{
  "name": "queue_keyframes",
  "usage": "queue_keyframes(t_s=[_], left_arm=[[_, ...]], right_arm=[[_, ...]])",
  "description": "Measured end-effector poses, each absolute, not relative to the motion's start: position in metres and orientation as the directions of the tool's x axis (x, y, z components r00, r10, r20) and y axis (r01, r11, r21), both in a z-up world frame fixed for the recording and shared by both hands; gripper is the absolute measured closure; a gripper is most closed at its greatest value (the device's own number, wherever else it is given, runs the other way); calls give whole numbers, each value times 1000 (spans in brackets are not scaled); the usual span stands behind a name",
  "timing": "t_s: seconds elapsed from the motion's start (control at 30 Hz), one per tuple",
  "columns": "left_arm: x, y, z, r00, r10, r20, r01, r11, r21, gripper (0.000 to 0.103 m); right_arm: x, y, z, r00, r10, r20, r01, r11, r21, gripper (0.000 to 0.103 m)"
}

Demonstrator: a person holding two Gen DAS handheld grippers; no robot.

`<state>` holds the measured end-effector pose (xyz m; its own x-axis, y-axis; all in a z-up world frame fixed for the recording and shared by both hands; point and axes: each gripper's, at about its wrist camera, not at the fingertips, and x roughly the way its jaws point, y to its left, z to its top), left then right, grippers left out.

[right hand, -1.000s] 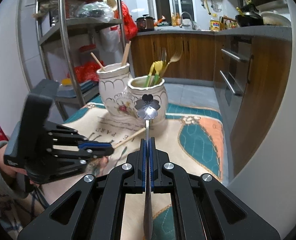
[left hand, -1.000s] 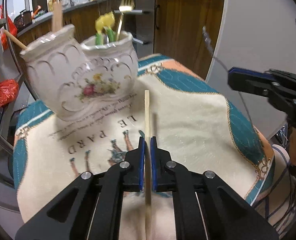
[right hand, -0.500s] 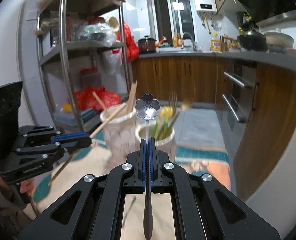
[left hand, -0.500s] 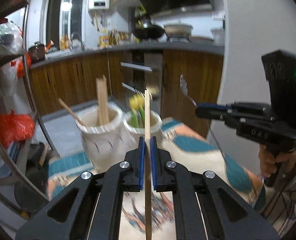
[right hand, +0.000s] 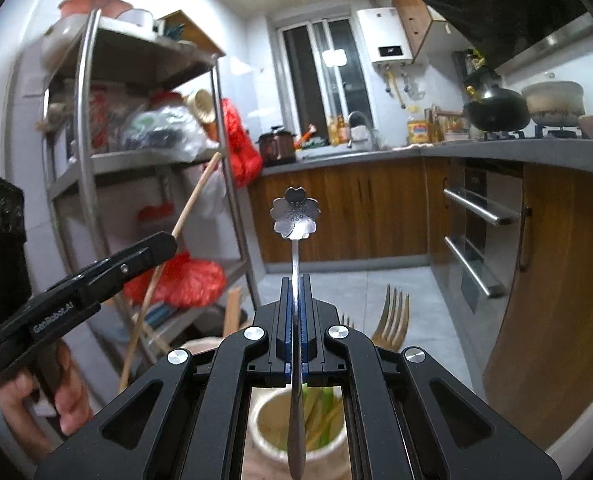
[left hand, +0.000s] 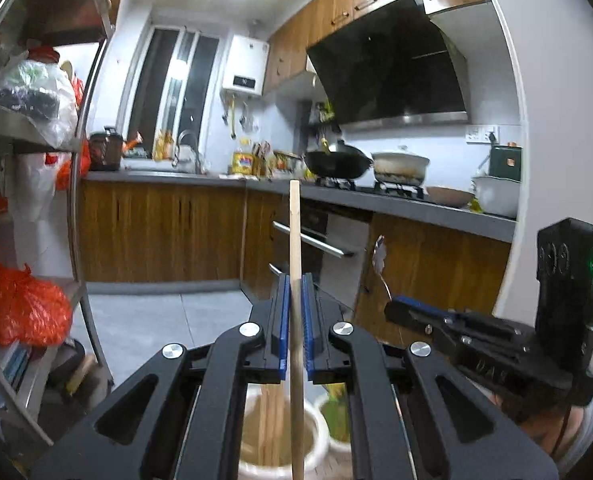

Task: Organize utensils
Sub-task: 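Lift and carry the silver spoon with the right tool while the left tool carries the chopstick, then lower the silver spoon into the short cup while the left tool drops the chopstick into the tall cup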

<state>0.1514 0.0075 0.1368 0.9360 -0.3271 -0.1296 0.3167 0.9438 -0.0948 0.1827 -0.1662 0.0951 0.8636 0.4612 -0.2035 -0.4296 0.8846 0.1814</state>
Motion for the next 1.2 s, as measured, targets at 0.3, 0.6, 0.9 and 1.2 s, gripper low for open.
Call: queue_keyframes(t_s=[0.3,0.6,0.9,1.2], left_arm=[[176,-5,113,964,-248,-97,246,969,-39,97],[168,-1,101,962,-255,-101,255,967,-11,97],[147,-2,94,960,-222,-173,235,970,58,97],[142,5,83,937,-166,-307,183,983,27,97]], right_arm=[[203,-158,78,873,464,-150,-436,881,184,99],[204,-145,57,860,470,-200,-448,882,143,99],[186,-154,42,844,472,-255,-452,882,137,99],[175,-155,31,825,475,-306,-459,879,127,99]])
